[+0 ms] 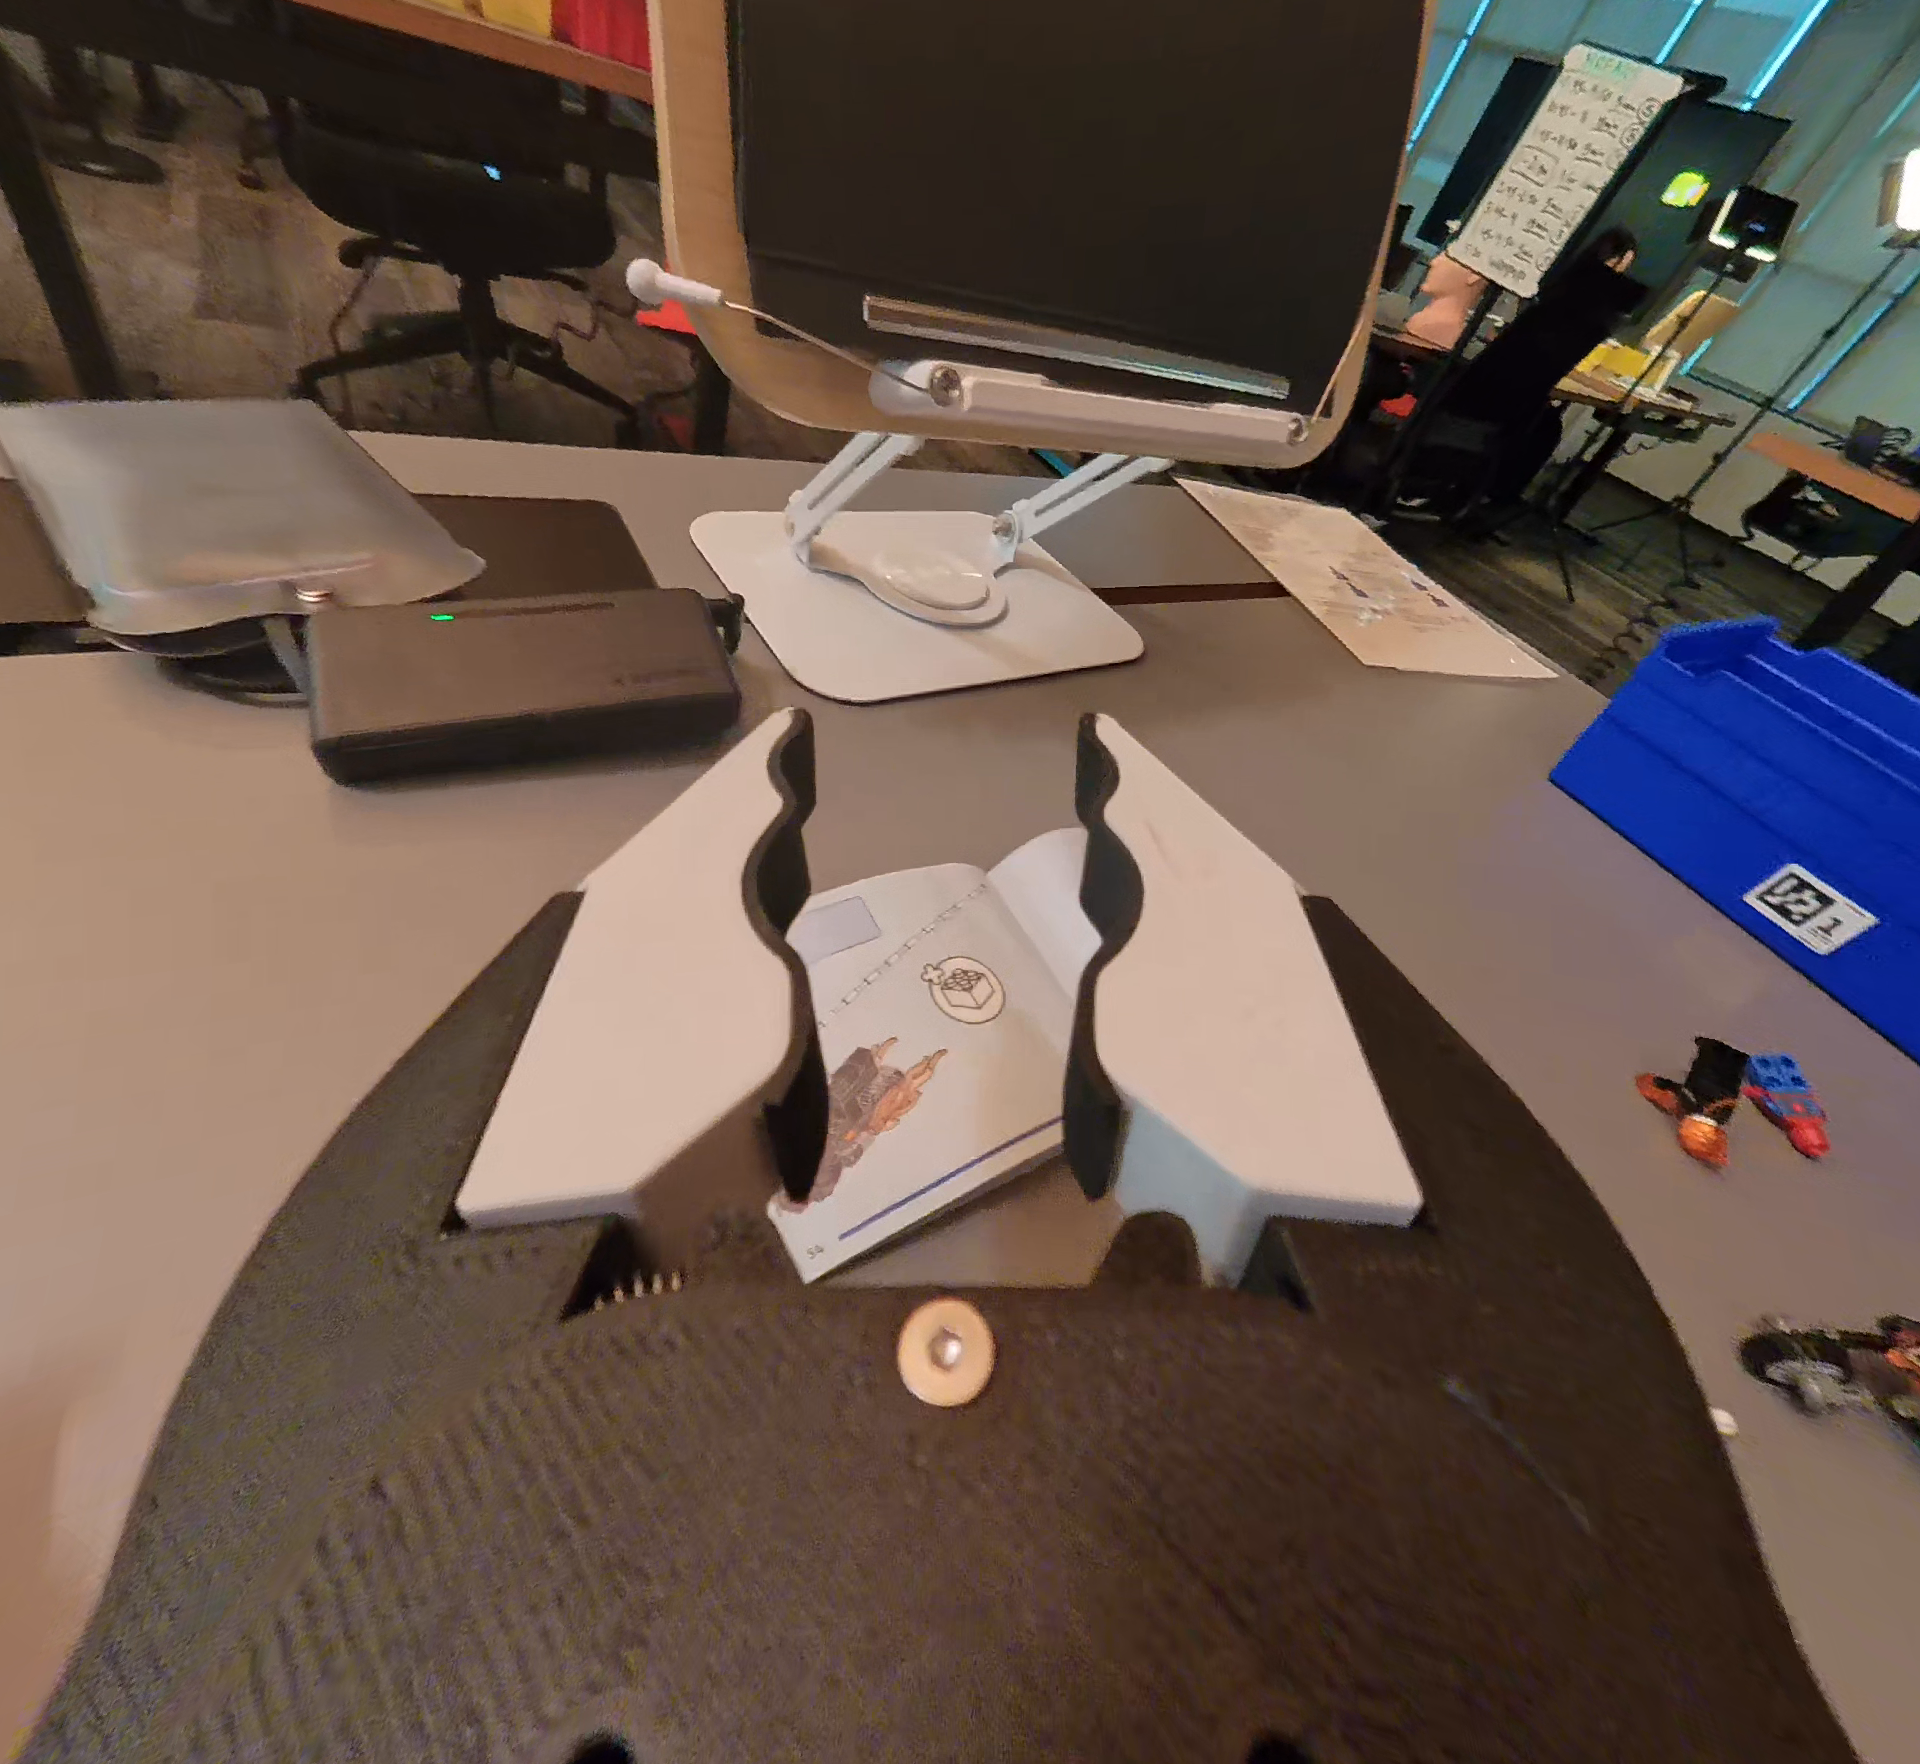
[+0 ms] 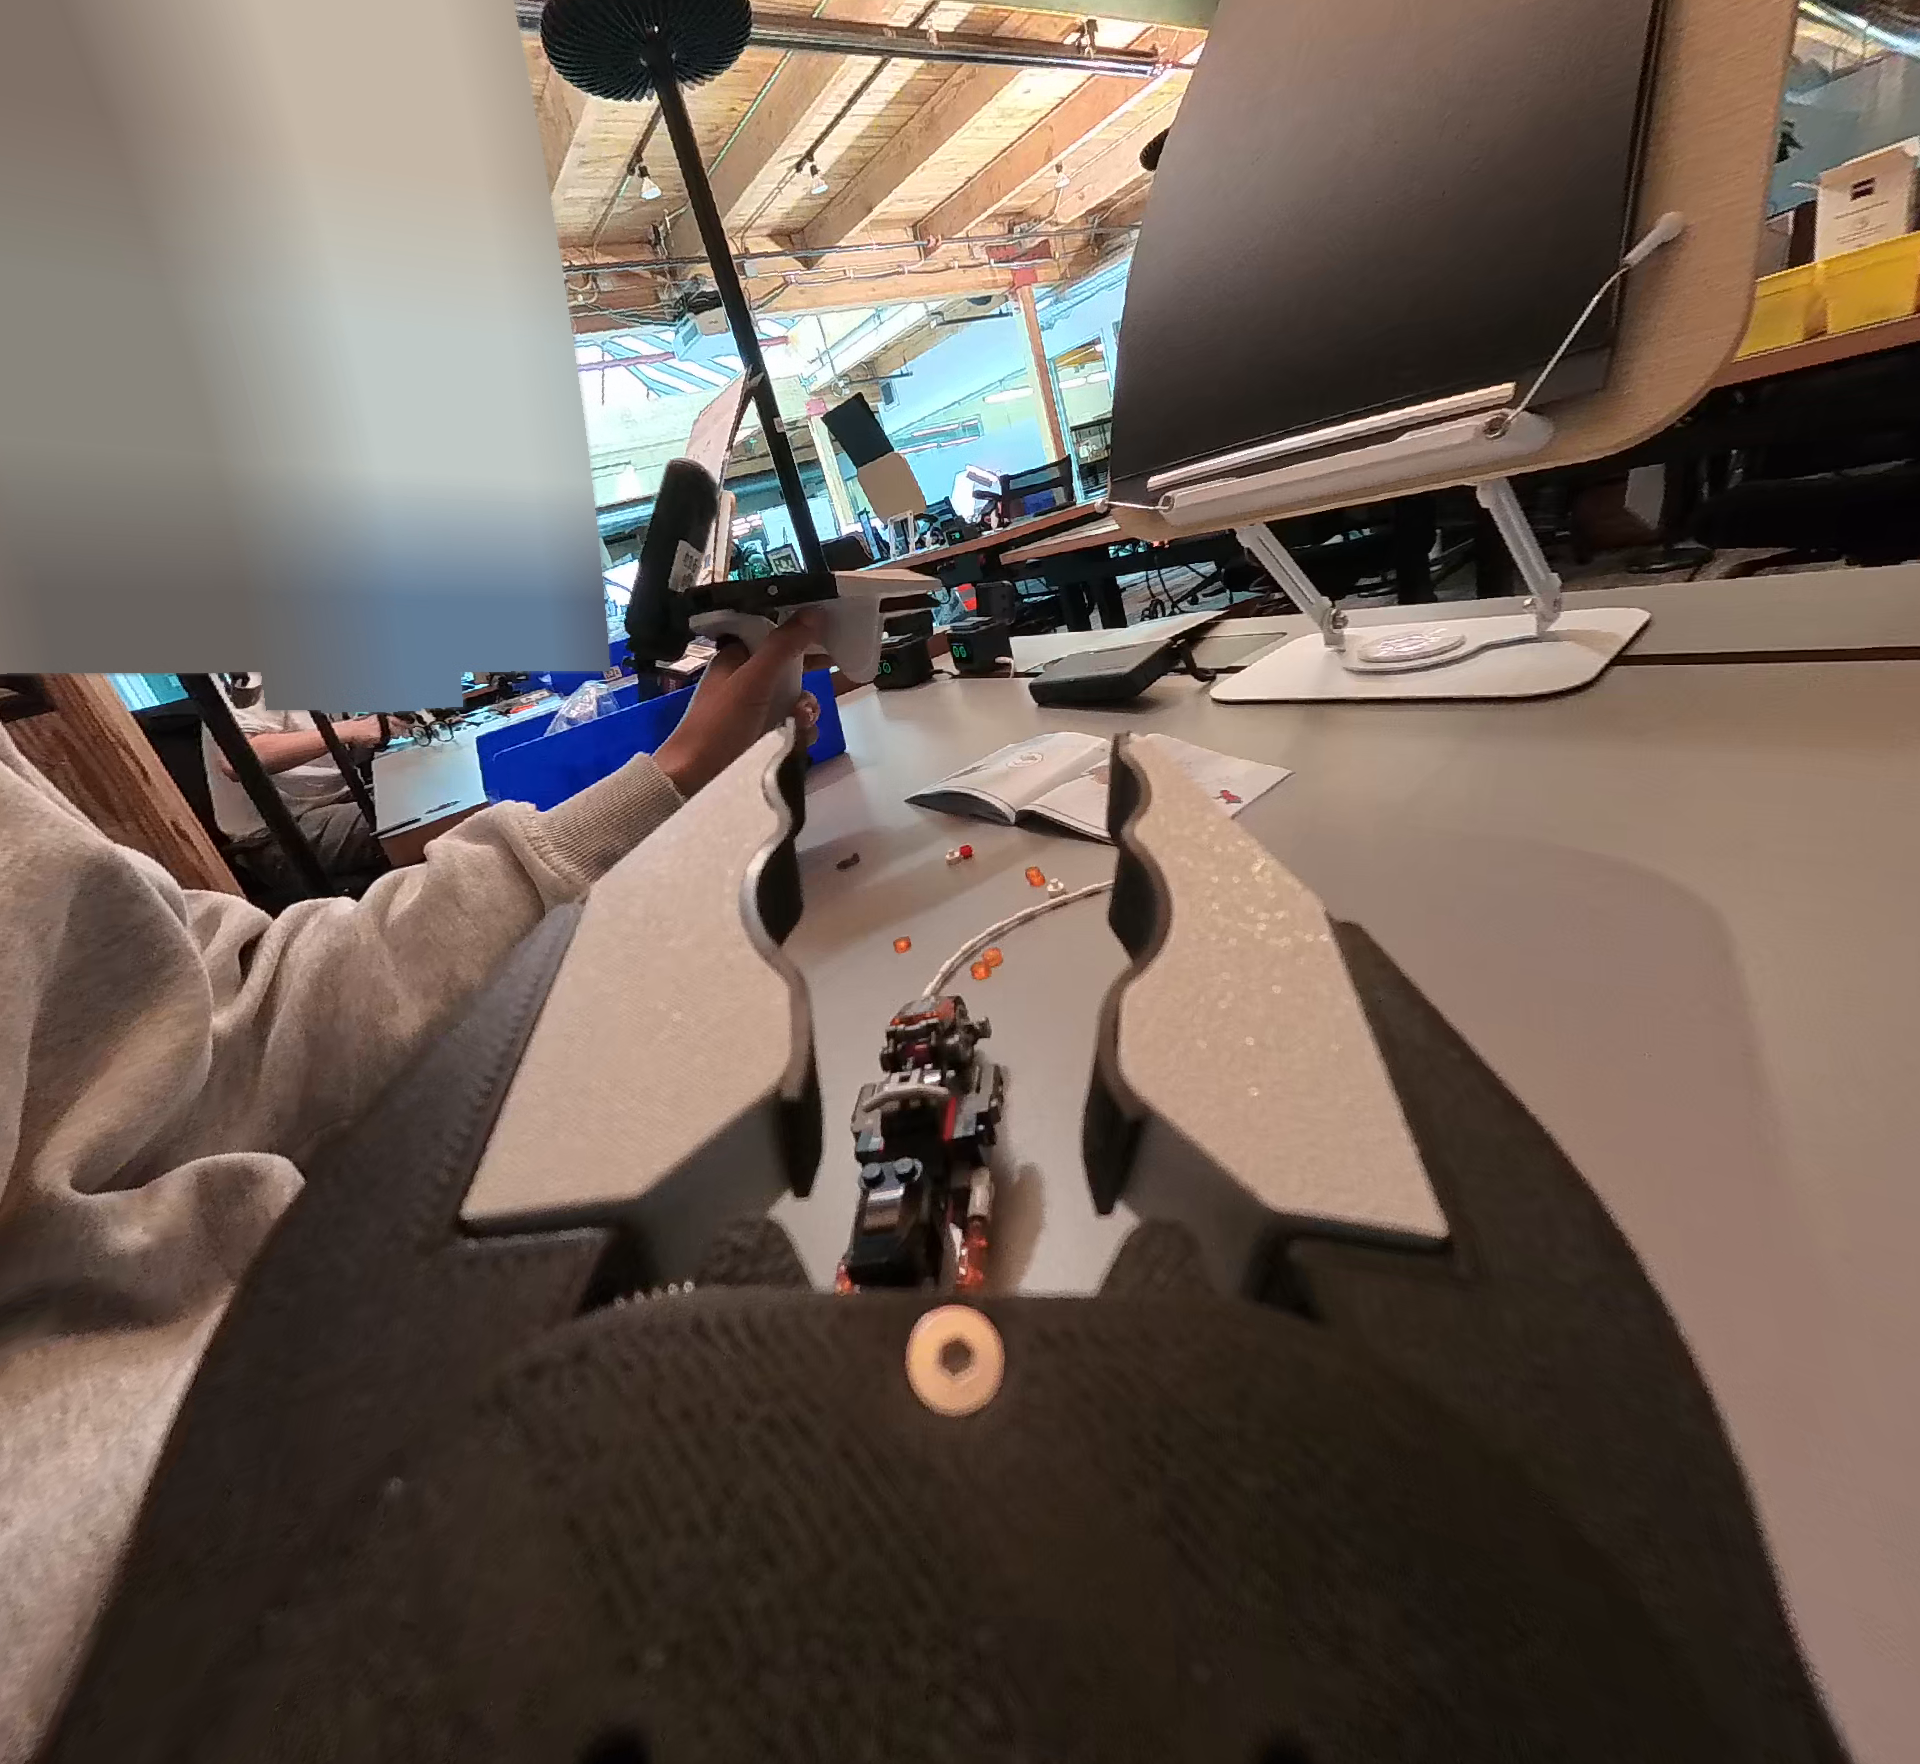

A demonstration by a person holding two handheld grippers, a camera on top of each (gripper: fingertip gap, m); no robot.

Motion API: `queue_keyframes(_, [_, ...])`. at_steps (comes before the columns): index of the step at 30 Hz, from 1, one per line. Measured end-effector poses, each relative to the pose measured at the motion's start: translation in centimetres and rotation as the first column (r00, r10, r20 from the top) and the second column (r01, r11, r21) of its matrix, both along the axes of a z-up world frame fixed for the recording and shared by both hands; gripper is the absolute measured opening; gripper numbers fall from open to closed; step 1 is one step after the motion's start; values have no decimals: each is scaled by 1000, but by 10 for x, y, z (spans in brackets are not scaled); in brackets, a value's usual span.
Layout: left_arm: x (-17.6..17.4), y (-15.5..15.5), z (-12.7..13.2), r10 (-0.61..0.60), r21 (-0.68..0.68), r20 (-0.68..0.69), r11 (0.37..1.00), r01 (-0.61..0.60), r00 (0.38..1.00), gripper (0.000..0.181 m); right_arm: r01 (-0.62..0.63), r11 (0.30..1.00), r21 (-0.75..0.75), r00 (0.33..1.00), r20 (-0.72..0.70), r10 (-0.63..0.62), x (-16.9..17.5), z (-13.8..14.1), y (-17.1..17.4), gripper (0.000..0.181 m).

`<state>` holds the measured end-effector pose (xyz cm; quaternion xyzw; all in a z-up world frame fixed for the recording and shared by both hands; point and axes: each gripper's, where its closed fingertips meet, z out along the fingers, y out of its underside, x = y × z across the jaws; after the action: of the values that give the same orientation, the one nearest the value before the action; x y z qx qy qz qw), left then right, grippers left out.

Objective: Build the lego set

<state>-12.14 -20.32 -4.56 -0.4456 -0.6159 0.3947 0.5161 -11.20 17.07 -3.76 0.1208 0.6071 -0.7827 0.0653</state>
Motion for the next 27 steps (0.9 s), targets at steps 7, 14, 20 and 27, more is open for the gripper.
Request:
queue_keyframes(7, [1,1,2,-12,12,-15,1000,12,1000,49,-4,1000,-1,1000,3,4,0,0,0,57])
queue_keyframes(14, [-1,3,-1,-12,-2,-1,1000,12,1000,49,-6,1000,-2,1000,3,6,0,0,0,56])
queue_keyframes(20, [-1,3,0,-12,-4,-6,1000,12,1000,49,-6,1000,-2,1000,3,6,0,0,0,56])
queue_keyframes(27, [-2,4,-1,-16,-7,0,1000,16,1000,49,-7,1000,-3,1000,5,7,0,0,0,56])
